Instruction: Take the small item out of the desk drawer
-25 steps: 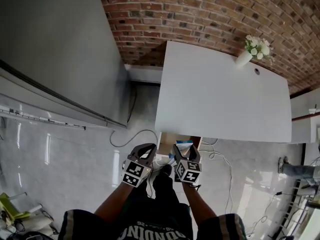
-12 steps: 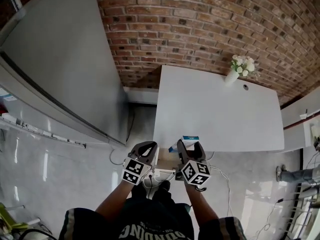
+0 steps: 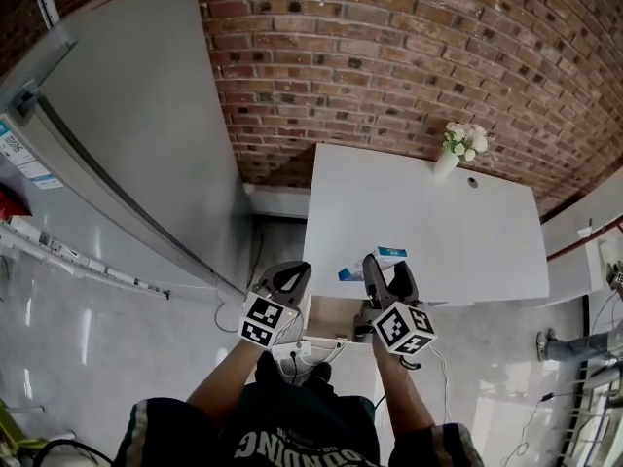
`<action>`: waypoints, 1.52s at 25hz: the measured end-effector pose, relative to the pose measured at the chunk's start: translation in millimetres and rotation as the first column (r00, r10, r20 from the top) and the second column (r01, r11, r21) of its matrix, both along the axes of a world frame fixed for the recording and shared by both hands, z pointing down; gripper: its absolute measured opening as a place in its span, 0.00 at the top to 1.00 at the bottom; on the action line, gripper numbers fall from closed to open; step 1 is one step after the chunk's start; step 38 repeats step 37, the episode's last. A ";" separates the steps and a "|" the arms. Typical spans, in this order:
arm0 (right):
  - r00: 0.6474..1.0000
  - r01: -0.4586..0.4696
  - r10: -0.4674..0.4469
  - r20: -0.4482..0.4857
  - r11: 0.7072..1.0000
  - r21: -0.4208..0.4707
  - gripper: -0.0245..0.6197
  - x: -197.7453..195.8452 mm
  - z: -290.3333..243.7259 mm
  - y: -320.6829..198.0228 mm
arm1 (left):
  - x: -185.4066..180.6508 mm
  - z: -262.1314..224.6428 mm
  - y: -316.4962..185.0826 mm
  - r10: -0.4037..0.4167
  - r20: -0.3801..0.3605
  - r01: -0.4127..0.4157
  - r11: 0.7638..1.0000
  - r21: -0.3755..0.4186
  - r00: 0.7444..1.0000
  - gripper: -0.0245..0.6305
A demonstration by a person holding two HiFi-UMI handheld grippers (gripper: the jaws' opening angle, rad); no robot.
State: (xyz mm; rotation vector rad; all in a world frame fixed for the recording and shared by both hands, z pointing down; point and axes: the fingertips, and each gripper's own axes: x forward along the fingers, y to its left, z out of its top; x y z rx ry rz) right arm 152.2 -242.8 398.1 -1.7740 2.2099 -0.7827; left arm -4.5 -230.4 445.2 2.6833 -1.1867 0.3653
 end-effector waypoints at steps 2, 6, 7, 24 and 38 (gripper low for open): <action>1.000 0.001 -0.001 0.010 1.000 -0.002 0.39 -2.1 -3.7 3.4 | -1.4 -4.9 -0.9 0.003 -0.003 -0.003 1.000 0.009 1.000 0.93; 1.000 0.007 -0.007 0.014 1.000 -0.011 0.39 -4.5 -6.9 8.9 | 1.7 -18.9 -1.3 0.015 -0.019 -0.014 0.999 0.033 1.000 0.93; 1.000 0.010 -0.010 0.010 1.000 -0.012 0.39 -4.9 -7.1 9.9 | 3.9 -22.8 -0.9 0.020 -0.023 -0.019 0.999 0.040 1.000 0.93; 0.999 0.028 -0.031 -0.033 0.997 -0.075 0.39 0.1 5.9 25.9 | 15.5 -35.8 6.4 0.050 -0.038 -0.048 0.997 0.054 0.998 0.93; 0.998 -0.045 0.049 0.044 0.995 -0.095 0.38 24.7 14.6 31.9 | 56.6 -49.8 31.8 0.181 0.006 -0.181 0.978 0.108 0.983 0.93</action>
